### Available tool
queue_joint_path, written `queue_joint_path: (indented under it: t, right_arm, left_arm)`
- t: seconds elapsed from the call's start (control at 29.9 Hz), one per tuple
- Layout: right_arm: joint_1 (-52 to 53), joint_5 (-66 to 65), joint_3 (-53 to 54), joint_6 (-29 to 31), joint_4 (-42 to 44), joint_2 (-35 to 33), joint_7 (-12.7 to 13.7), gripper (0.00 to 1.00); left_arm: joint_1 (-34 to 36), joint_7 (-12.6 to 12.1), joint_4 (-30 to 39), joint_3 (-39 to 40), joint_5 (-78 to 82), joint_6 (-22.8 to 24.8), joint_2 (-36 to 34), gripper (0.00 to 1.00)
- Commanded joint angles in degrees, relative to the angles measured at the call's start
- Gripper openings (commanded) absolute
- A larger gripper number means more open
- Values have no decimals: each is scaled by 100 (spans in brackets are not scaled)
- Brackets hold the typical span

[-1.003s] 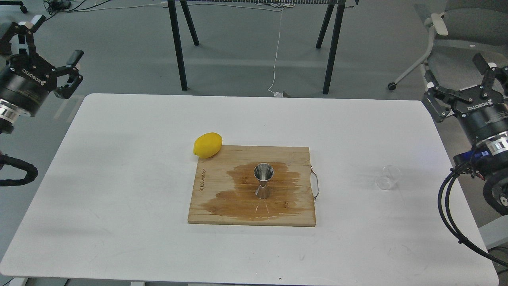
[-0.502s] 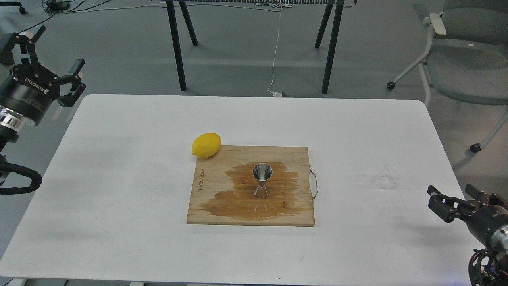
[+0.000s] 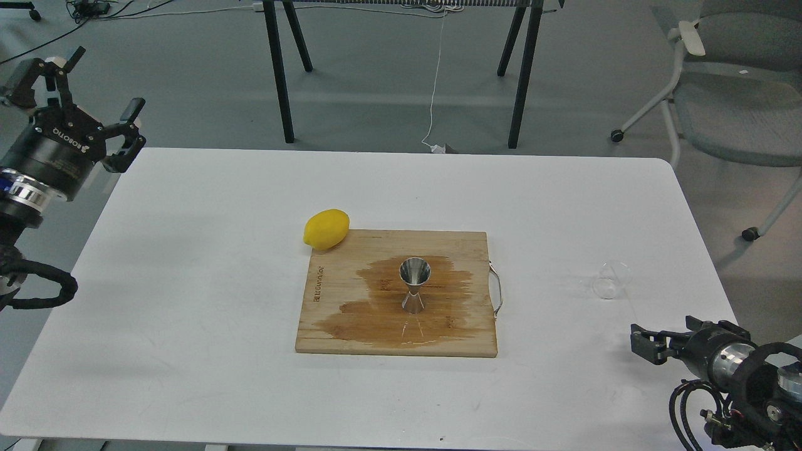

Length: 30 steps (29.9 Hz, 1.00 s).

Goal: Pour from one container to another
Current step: 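Reach the right gripper down to the small clear glass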

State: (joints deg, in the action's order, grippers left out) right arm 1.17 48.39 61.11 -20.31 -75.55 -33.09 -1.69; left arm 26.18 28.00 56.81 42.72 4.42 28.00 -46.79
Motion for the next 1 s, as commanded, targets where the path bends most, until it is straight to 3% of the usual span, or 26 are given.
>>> queue_joint_path:
  t: [0.0,0.43,0.97]
  right_arm:
    - [181,-250,-3,-139,92,171,2,99]
    - [937,-962,-258,-193,1024,961,187,99]
    - [1543,-1051,-258,-140,1630,1261,204,99]
  left_arm:
    - [-16,0,-13,-1,6,0,3,92]
    - [-43,0,-13,-1,15,0,3,93]
    - [-131,0,-92,-1,15,0,3,93]
